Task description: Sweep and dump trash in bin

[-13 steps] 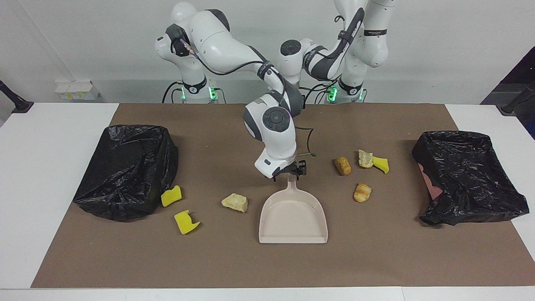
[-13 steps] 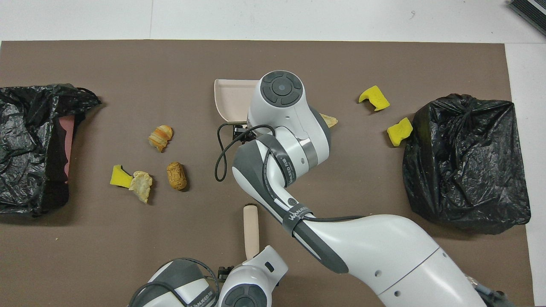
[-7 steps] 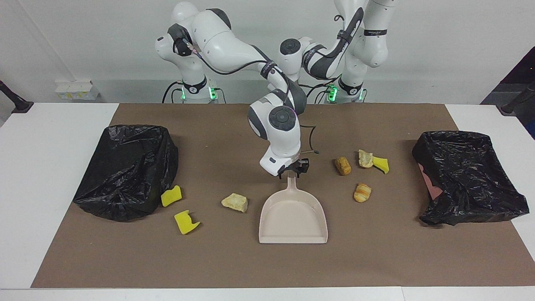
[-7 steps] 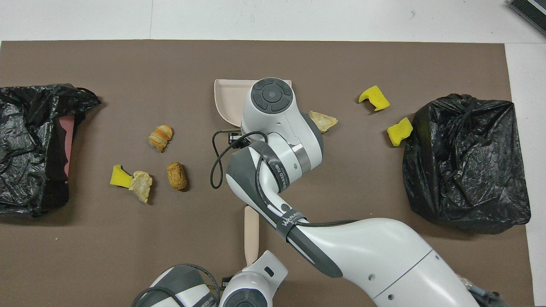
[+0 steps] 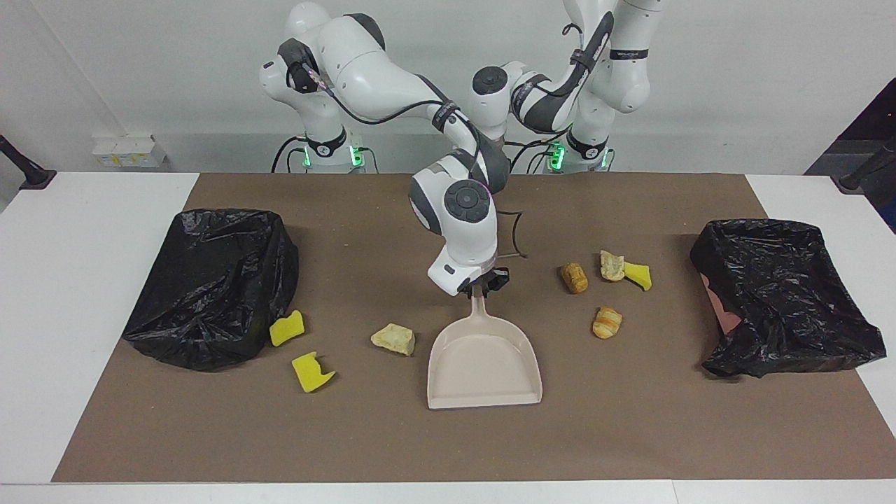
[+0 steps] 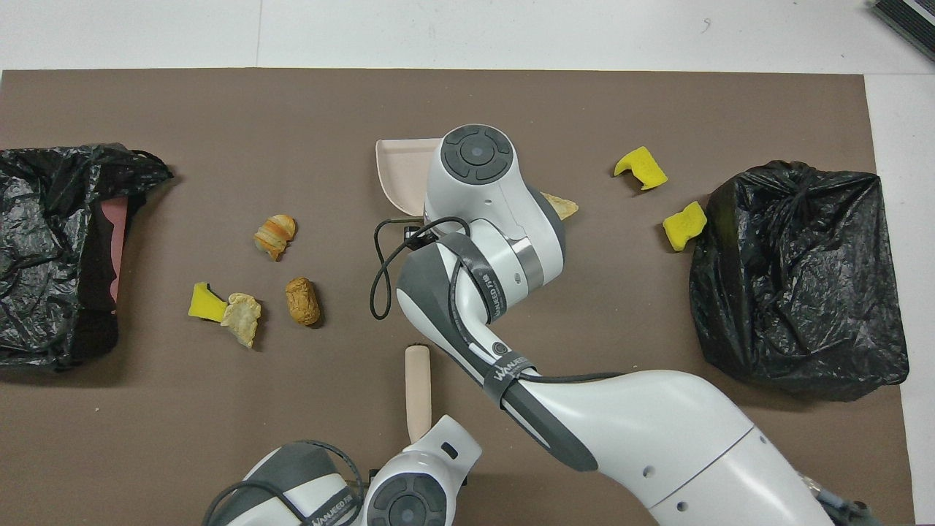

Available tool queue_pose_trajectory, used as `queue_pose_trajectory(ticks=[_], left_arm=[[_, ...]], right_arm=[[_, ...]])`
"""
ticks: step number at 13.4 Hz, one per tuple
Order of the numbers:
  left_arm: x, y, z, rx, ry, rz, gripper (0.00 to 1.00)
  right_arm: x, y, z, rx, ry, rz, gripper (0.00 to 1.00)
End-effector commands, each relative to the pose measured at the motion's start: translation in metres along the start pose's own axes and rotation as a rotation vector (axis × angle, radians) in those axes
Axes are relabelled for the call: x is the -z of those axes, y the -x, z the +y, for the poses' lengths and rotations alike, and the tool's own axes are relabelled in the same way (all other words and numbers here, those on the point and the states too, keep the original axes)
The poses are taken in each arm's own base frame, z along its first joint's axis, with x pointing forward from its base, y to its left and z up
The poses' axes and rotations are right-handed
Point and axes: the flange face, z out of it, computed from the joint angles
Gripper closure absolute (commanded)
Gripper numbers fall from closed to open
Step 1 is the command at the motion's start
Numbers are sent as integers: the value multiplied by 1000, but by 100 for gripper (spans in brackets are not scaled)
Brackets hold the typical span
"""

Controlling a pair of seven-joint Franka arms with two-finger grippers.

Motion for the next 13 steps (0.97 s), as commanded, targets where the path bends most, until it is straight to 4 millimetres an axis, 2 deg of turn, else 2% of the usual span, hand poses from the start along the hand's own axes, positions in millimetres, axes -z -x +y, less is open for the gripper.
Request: queue_pose_trajectory(ticks=[1,3,4,6,8,12,13], left_arm=[[14,-16,-15,-4,-18,6,100],[29,-45,-36,-7,-23,9,100],[39,-68,-55,25,-32,42,100],[58,-108,-93,89,-36,91,100],[76,-142,-140,86,-33,118,100],[78,-178,-227,42,-39,105,100],[80,-192,-248,54,-43,103,100]], right_arm=[[41,-7,27,-32,-51,19,100],[71,-2,34,-43,-79,28,100],[83,-3,45,-44,-77,27,100],[99,1,56,78,-65,11,100],[110,0,73,163,-51,-12,100],[113,14,79,429,6,-84,100],[114,16,82,481,36,-89,100]])
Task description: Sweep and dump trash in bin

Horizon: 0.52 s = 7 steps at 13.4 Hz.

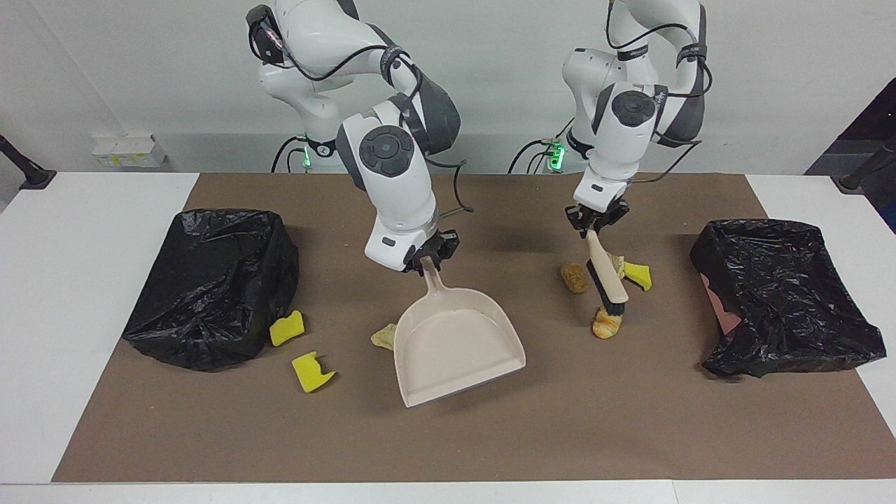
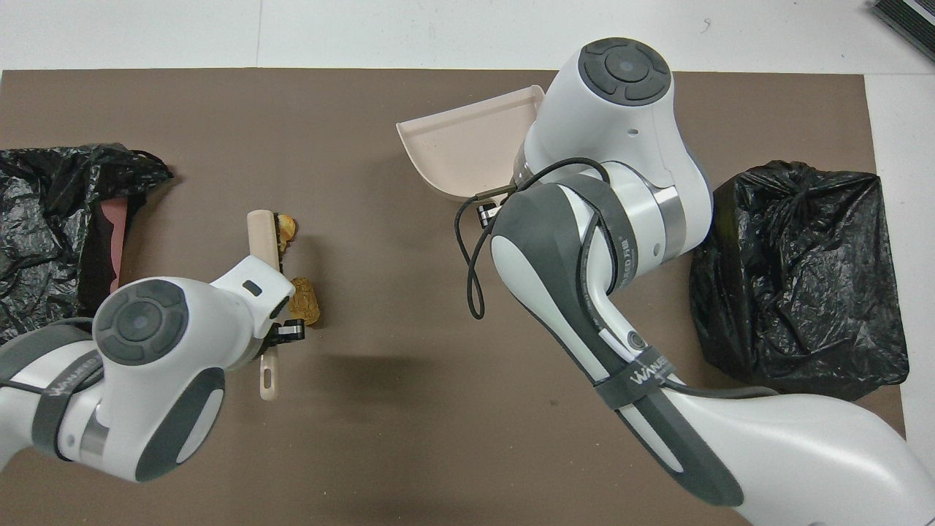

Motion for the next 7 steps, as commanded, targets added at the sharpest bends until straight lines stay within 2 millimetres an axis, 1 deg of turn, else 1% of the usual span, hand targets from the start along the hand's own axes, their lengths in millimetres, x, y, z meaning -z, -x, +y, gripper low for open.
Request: queue_pose_trajectory(ticks=[1,2,3,4,5,6,7], left_arm=[[8,-30,-41,21,-34,-6,100],[11,-41,-55,53,-43,-20,100],[12,-50,-85,103,-55,-45,100],[12,-52,-104,78,-87,-56,100],[10,-53,-115,48,-94,-60,100],[8,-53,-136,76,-93,-62,100],[6,-52,-146,74,-90,-63,100]], right_arm=[[2,16,1,169,46,-43,100],[2,22,0,249,60,-63,100],[-2,27,1,323,88,-85,100],[-5,33,0,399,115,-106,100],[-10,39,1,463,136,-129,100],[-13,46,1,527,160,-147,100],[-16,51,1,599,184,-166,100]])
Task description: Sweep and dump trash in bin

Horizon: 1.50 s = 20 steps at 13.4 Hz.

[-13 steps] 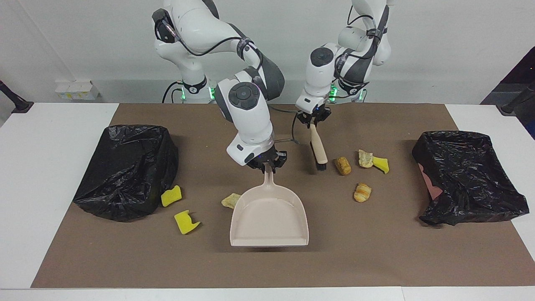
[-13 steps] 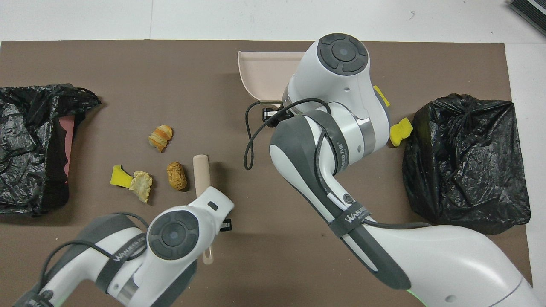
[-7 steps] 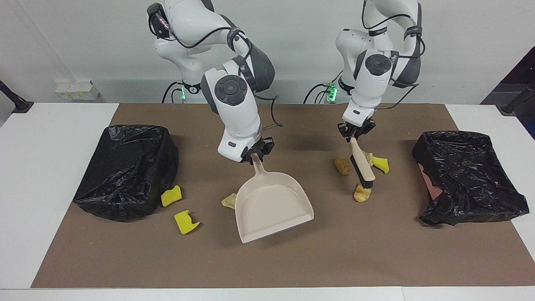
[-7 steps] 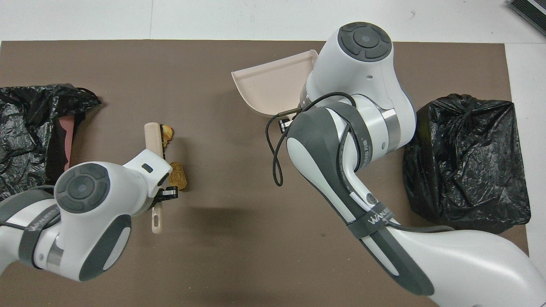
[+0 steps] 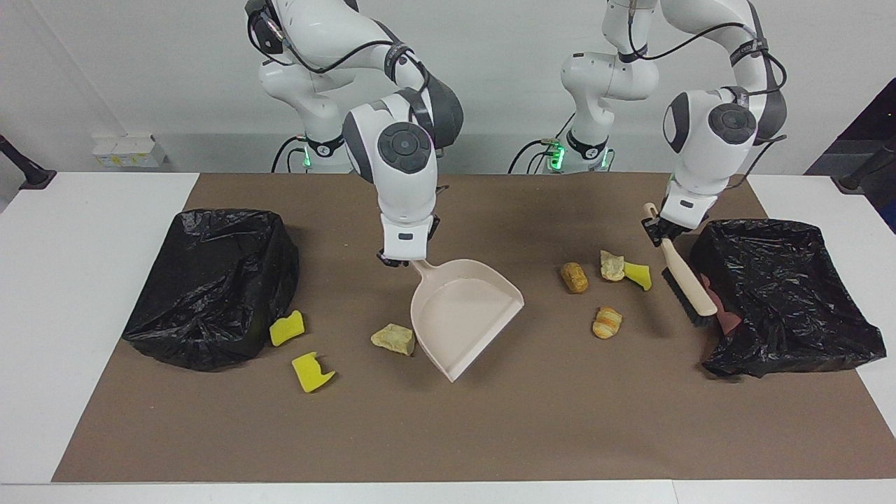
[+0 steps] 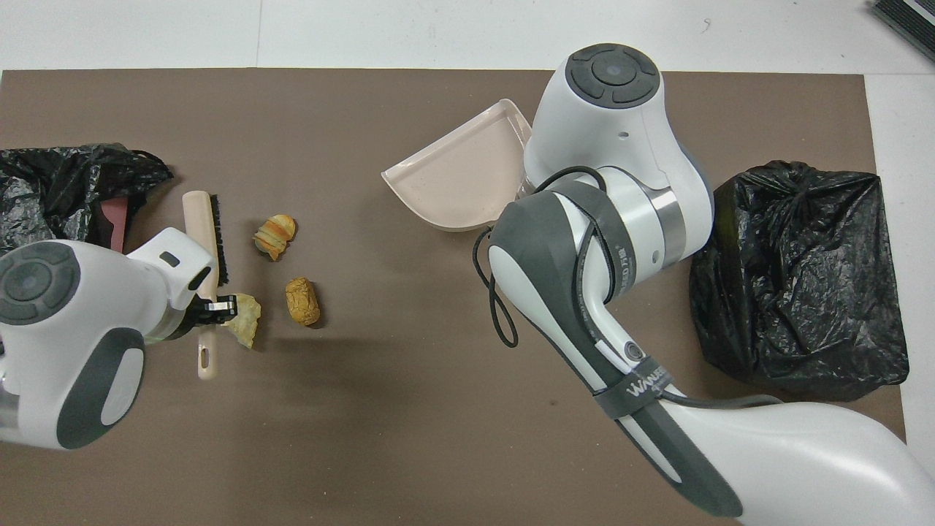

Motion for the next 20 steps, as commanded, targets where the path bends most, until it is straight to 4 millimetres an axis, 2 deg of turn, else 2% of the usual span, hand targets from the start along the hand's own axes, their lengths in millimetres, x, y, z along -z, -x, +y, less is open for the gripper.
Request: queue_pose_trajectory(ticks=[1,3,6,8,12,13,15,16,18,20], left_arm=[[-5,-4,-28,-18,-20,-23,100],[-21,4,-29,-17,-23,-56,100],[-44,16,-27,-16,-27,-99,100],[-53,29,-15,-1,-24,-101,100],[-69,86,38,37,-40,-137,100],[-68,91,54,39,-44,-132,100],[-67,98,93,48,11,-127,100],[-72,98,108,51,48,-120,100],[-67,100,138,41,125,-99,100],[-61,108,161,3,155,-75,100]], right_arm=[[-6,23,-11,184,50,-50,100],[-15,32,-15,321,61,-84,100],[-33,45,-22,426,93,-72,100],[-51,41,-36,533,128,-36,100],[-74,24,-63,641,163,-109,100],[-77,20,-73,660,164,-121,100],[-78,24,-73,662,151,-147,100],[-80,25,-73,681,148,-151,100],[-83,25,-70,725,120,-141,100],[-83,23,-80,754,130,-152,100]])
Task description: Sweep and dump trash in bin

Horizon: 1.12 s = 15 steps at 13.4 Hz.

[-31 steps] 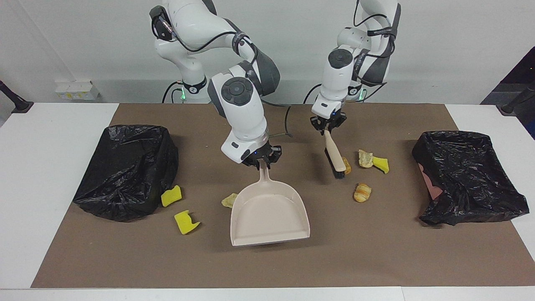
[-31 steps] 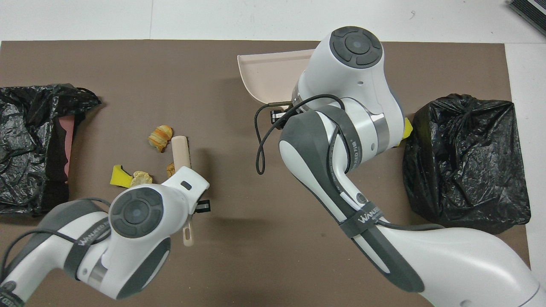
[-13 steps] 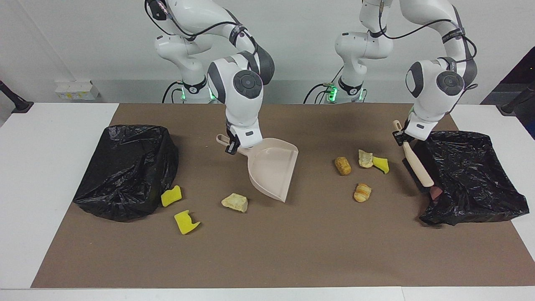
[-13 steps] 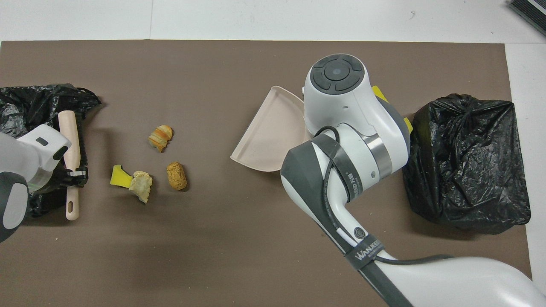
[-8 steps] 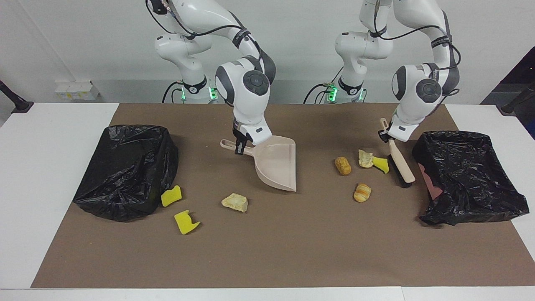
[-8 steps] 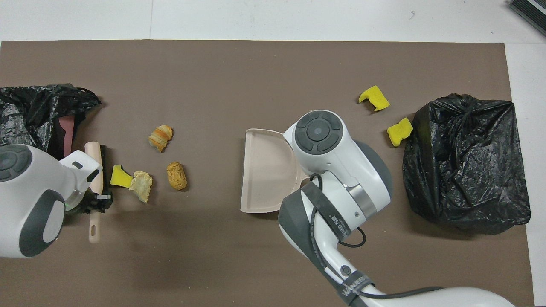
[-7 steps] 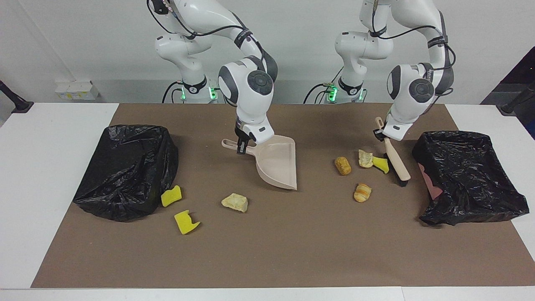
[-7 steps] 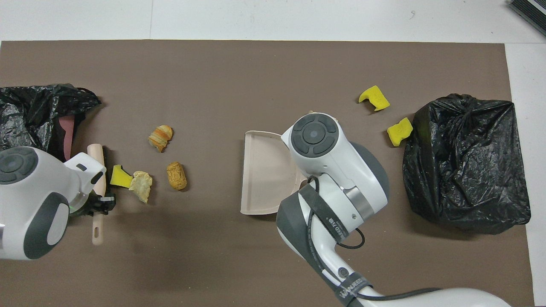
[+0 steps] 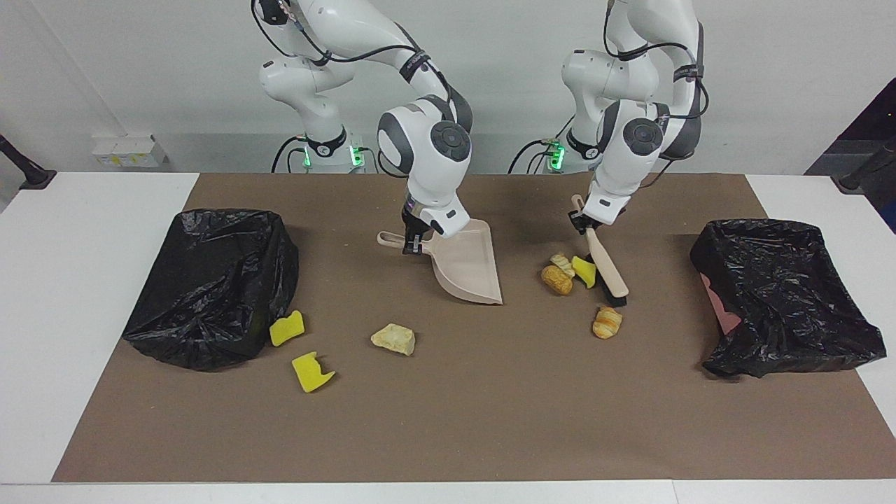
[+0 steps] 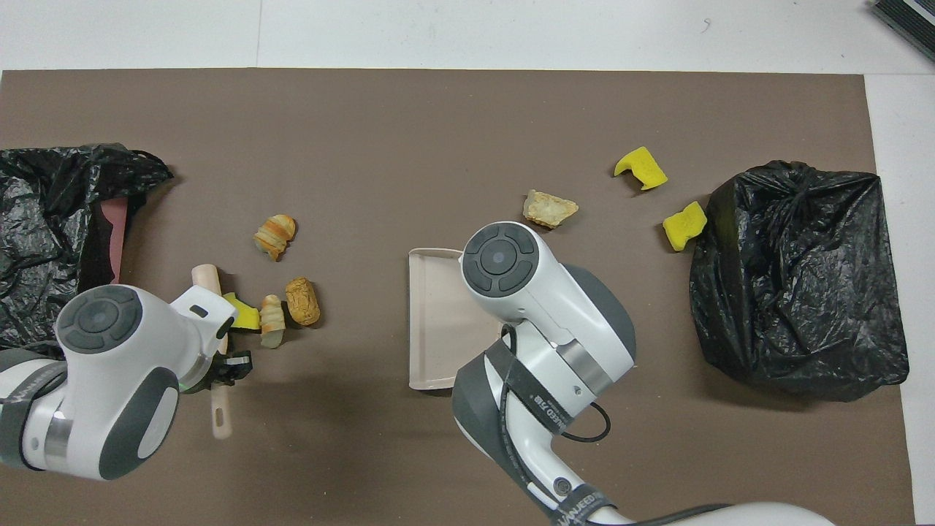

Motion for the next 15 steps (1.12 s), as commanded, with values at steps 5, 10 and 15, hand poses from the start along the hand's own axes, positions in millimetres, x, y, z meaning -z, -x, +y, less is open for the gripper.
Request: queue_pose_trajectory(ticks=[5,10,15], left_arm=[[-1,53,84,-170,58,14,100],[18,88,134,-260,36,-3,100],[80,66,130,-225,43,-26,100]], right_arm=[[1,-16,-11,27,14,1,100],[-12,-38,-11,-16,36,23,100],[-13,-39,-10,-18,35,26,100]])
